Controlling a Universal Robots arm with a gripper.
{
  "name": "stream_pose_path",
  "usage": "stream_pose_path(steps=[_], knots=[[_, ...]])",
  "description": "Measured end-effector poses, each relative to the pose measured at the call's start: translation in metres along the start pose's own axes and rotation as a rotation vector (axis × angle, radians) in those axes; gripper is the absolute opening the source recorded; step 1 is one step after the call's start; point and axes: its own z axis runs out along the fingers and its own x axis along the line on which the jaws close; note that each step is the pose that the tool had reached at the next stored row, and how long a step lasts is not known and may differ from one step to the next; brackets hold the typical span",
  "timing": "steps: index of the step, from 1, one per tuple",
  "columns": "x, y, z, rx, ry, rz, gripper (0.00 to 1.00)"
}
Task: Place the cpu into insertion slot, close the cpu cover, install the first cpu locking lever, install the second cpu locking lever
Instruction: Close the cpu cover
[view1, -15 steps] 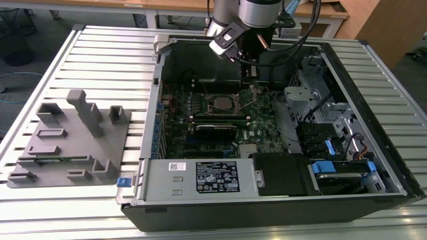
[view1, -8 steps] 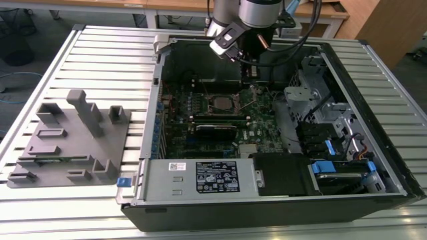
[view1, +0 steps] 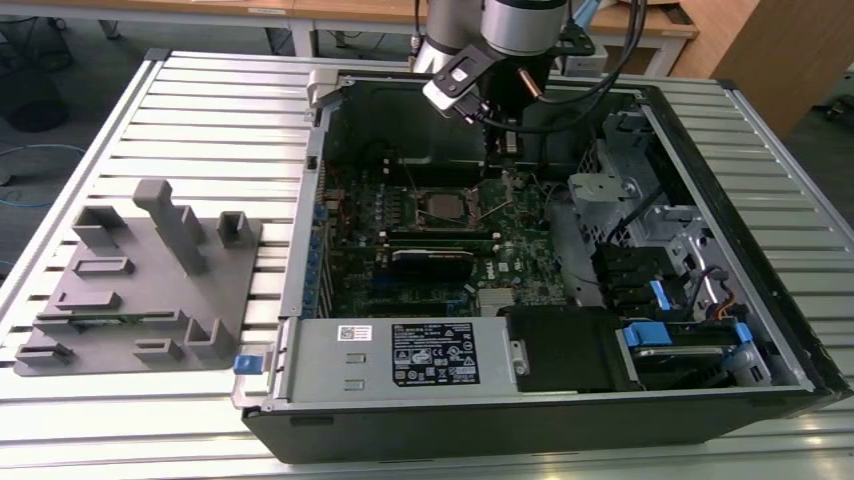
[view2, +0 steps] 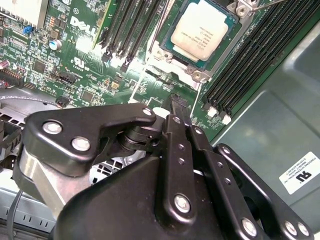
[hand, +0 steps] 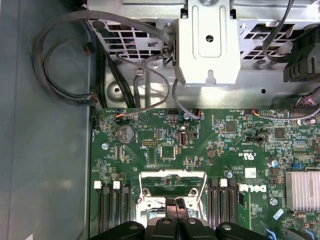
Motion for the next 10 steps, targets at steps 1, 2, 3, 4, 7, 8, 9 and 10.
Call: stream_pose_path(steps=[1, 2, 3, 4, 7, 8, 9, 10], knots=[[0.0000, 0.0005, 0.0000, 0.0000, 0.0001, 0.000, 0.11], [0.0000, 0.0011, 0.0001, 0.0000, 0.0001, 0.000, 0.11], [0.0000, 0.0019, 0.0001, 0.0000, 0.0001, 0.000, 0.11], [0.0001, 0.0026, 0.0001, 0.0000, 0.0000, 0.000, 0.11], [0.0001, 0.0046, 0.0002, 0.0001, 0.0000, 0.000, 0.11], [0.0001, 0.0056, 0.0003, 0.0000, 0.0000, 0.000, 0.11], [0.0001, 0.0069, 0.0003, 0.0000, -0.0001, 0.000, 0.11], [0.0001, 0.0084, 0.0004, 0.0000, 0.0000, 0.000, 0.11]])
